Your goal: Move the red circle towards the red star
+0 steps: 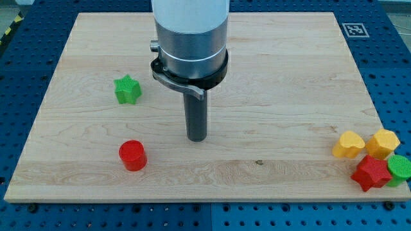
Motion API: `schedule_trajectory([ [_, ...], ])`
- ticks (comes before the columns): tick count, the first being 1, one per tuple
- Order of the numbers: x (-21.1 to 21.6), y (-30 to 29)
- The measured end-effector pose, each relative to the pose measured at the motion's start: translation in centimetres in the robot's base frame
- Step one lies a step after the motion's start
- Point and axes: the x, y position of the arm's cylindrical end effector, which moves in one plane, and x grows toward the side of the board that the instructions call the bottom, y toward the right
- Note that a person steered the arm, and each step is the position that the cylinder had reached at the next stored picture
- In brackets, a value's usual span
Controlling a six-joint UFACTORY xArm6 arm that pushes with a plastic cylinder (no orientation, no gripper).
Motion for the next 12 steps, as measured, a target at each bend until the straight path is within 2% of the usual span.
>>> schedule_trajectory([
  [3, 0.0, -0.3],
  [4, -0.3, -2.6],
  [6, -0.7, -11.4],
  [8, -0.7, -11.6],
  [12, -1.2, -16.8],
])
